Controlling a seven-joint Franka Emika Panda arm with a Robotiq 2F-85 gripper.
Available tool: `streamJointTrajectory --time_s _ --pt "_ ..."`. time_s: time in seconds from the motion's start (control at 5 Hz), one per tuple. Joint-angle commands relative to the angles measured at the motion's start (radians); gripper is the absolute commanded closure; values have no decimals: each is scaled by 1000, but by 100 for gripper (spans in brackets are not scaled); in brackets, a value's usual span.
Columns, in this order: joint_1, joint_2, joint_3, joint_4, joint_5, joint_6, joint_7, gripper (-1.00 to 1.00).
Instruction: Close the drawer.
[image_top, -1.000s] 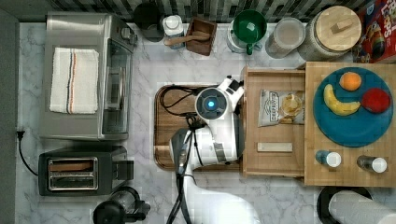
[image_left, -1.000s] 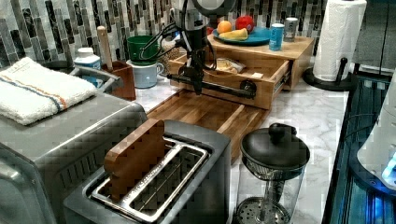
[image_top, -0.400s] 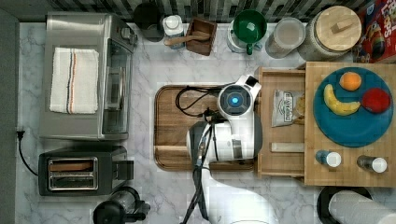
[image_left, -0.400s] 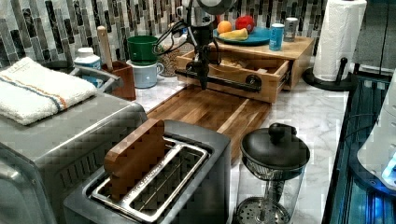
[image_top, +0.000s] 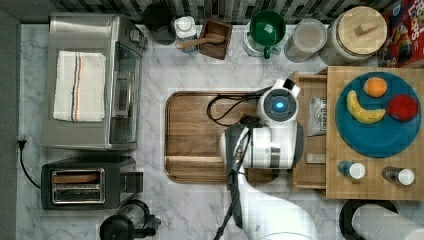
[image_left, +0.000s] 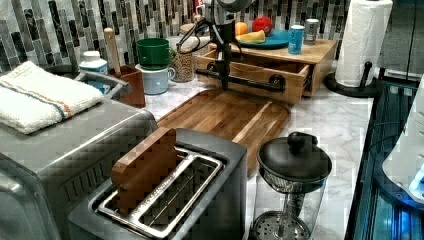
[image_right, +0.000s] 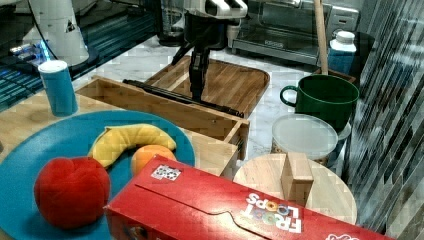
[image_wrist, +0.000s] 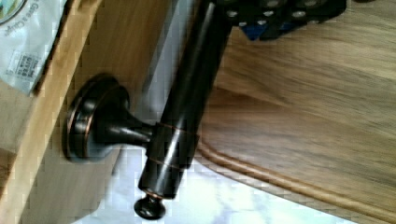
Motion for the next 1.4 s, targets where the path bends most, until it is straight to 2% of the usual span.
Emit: streamJointTrajectory --time_s 0.2,0.4,0.6,0.8,1.4 --pt "-199 41 -109 174 59 45 -111 100" --pt "-193 53 -153 200 52 42 -143 100" --pt "-244 73 -114 229 43 51 -163 100" --pt "-242 57 -110 207 71 65 -179 100" --pt "-245 57 -107 206 69 65 -178 100"
